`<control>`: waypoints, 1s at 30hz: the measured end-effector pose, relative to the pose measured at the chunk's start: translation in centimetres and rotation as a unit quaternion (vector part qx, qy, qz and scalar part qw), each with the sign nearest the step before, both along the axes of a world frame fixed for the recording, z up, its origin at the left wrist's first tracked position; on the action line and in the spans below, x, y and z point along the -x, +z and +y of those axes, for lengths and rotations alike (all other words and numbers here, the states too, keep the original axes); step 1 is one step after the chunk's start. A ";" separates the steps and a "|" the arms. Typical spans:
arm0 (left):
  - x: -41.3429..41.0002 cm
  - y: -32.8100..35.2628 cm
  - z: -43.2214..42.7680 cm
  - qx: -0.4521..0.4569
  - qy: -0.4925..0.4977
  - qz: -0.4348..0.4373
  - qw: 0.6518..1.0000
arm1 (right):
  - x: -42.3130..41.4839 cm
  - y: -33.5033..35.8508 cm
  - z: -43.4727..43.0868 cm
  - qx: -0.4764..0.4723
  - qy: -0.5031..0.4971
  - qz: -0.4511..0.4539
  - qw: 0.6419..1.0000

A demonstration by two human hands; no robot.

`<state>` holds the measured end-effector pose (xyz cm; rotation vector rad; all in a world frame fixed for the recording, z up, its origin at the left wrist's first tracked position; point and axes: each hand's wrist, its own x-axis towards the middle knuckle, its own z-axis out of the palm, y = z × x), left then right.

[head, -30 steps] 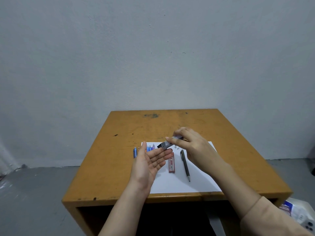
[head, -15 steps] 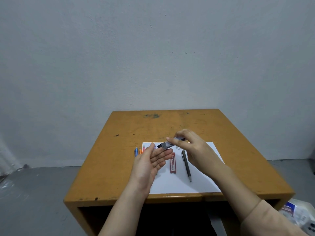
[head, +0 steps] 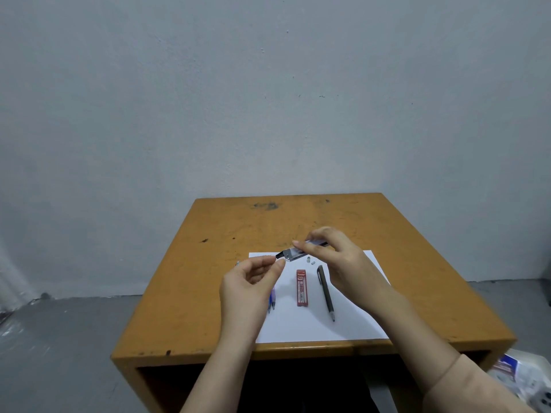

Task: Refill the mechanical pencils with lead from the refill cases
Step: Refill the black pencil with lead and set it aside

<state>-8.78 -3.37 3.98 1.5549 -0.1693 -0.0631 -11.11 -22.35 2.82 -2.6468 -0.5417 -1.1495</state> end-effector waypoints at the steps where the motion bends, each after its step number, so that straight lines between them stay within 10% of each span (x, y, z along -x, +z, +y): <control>1: 0.1 0.0 0.1 -0.025 0.020 -0.027 0.999 | 0.0 0.0 0.0 -0.002 0.001 0.000 1.000; 9: 0.1 -0.1 0.3 -0.183 0.039 -0.244 0.952 | 0.2 0.1 0.1 0.000 0.007 -0.008 1.000; 30: -0.9 -0.6 0.4 -0.202 0.037 -0.293 0.934 | 0.5 0.0 0.1 -0.004 -0.002 0.012 1.000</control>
